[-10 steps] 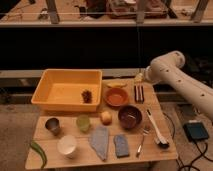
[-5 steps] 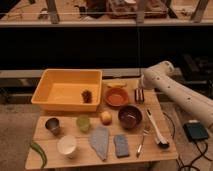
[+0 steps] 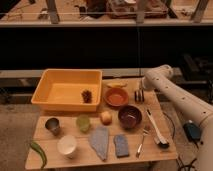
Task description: Place eraser in plastic cup
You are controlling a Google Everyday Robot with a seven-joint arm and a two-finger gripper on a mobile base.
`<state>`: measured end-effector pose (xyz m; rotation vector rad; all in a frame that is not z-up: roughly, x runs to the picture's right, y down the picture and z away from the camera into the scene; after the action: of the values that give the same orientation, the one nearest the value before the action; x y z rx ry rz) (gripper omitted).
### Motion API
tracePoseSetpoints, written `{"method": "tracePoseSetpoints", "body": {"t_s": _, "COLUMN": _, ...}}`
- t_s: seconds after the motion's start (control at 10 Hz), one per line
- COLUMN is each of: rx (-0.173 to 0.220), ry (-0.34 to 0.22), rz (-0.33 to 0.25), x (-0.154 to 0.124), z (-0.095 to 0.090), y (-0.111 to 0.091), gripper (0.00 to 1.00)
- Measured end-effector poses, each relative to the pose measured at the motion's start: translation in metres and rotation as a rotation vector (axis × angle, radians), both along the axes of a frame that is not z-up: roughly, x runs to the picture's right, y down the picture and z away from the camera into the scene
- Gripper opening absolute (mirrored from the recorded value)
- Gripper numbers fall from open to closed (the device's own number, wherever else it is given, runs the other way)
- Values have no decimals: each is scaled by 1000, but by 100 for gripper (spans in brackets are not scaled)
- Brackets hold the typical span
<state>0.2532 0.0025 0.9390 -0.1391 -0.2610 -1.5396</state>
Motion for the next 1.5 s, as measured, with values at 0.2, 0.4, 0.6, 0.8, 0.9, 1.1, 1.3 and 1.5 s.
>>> {"method": "tracePoseSetpoints", "body": {"t_s": 0.2, "rx": 1, "ry": -4, "rz": -19, "x": 1, "z": 20, "y": -1, "gripper": 65}}
{"method": "tracePoseSetpoints", "body": {"t_s": 0.4, "rx": 1, "ry": -5, "rz": -32, "x": 4, "z": 29, "y": -5, "gripper": 65}}
{"method": "tracePoseSetpoints", "body": {"t_s": 0.6, "rx": -6, "ry": -4, "rz": -45, "x": 1, "z": 37, "y": -5, "gripper": 65}}
{"method": "tracePoseSetpoints", "body": {"t_s": 0.8, "rx": -17, "ry": -7, "rz": -58, "x": -2, "z": 43, "y": -2, "gripper": 65}}
{"method": "tracePoseSetpoints", "body": {"t_s": 0.9, "rx": -25, "ry": -8, "rz": -67, "x": -3, "z": 45, "y": 2, "gripper": 65}}
{"method": "tracePoseSetpoints", "body": {"t_s": 1.1, "rx": -43, "ry": -15, "rz": -87, "x": -9, "z": 48, "y": 11, "gripper": 63}}
{"method": "tracePoseSetpoints", "body": {"t_s": 1.3, "rx": -65, "ry": -20, "rz": -103, "x": -14, "z": 50, "y": 22, "gripper": 45}}
{"method": "tracePoseSetpoints", "body": {"t_s": 1.5, "rx": -76, "ry": -25, "rz": -102, "x": -15, "z": 49, "y": 29, "gripper": 26}}
